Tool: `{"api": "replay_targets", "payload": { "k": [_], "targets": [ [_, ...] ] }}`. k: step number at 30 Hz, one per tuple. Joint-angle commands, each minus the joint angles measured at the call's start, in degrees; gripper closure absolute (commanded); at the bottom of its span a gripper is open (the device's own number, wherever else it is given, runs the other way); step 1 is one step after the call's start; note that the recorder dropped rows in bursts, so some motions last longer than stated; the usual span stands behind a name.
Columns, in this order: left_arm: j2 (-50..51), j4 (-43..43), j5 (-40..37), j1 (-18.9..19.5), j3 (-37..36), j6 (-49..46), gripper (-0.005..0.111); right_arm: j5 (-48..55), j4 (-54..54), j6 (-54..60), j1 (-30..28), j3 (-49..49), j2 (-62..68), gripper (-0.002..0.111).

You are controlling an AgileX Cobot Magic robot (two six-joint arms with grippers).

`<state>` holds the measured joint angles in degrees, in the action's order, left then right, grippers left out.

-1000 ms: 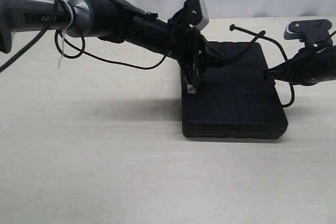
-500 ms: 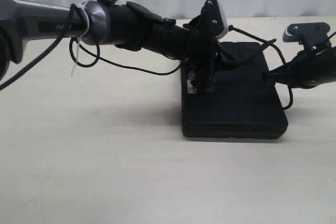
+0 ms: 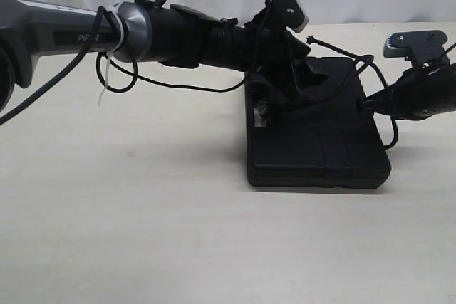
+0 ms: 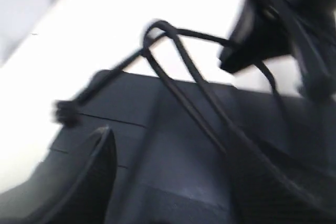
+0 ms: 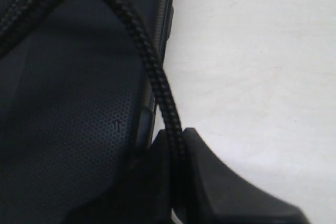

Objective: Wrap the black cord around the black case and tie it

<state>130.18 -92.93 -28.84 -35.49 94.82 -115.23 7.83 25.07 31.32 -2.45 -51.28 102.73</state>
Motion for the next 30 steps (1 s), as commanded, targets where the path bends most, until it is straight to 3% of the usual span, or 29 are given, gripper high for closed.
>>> {"api": "replay_targets", "payload": {
  "k": [1, 2, 4, 9, 13, 16, 22, 26, 30],
  "targets": [
    [-0.6, -2.3, 1.5, -0.3, 1.7, -7.5, 0.049, -0.3, 0.6, 2.9, -0.1, 0.0, -0.4, 0.104],
    [-0.6, 5.9, 3.5, -0.3, 3.2, -7.5, 0.049, -0.4, 0.6, 2.9, -0.1, 0.0, -0.4, 0.104],
    [-0.6, 10.4, 6.7, -0.3, 4.5, -7.5, 0.049, -0.4, 0.6, 3.8, -0.1, 0.0, -0.4, 0.104],
    [-0.6, 15.4, 5.3, -0.8, 7.3, -7.5, 0.049, -3.8, 0.6, 11.5, 4.4, 0.0, -0.4, 0.104],
    [1.9, 37.6, 7.9, -2.2, 7.3, -7.5, 0.049, -6.2, 0.6, 11.5, 8.4, -0.1, -0.4, 0.104],
    [4.0, 37.9, 19.0, -3.9, 7.3, -7.5, 0.053, -6.3, 0.6, 11.8, 8.6, -0.1, -0.4, 0.104],
    [4.1, 36.5, 25.8, -5.9, 7.3, -7.3, 0.105, -6.5, 0.6, 13.2, 8.6, 0.0, -0.4, 0.104],
    [4.1, 35.2, 33.0, -7.1, 7.3, -5.2, 0.107, -6.1, 0.4, 15.3, 8.6, 0.0, -0.4, 0.099],
    [4.1, 35.2, 36.5, -7.3, 7.3, -4.8, 0.107, -6.0, 0.4, 15.6, 8.6, 0.0, -0.4, 0.077]
  ]
}}
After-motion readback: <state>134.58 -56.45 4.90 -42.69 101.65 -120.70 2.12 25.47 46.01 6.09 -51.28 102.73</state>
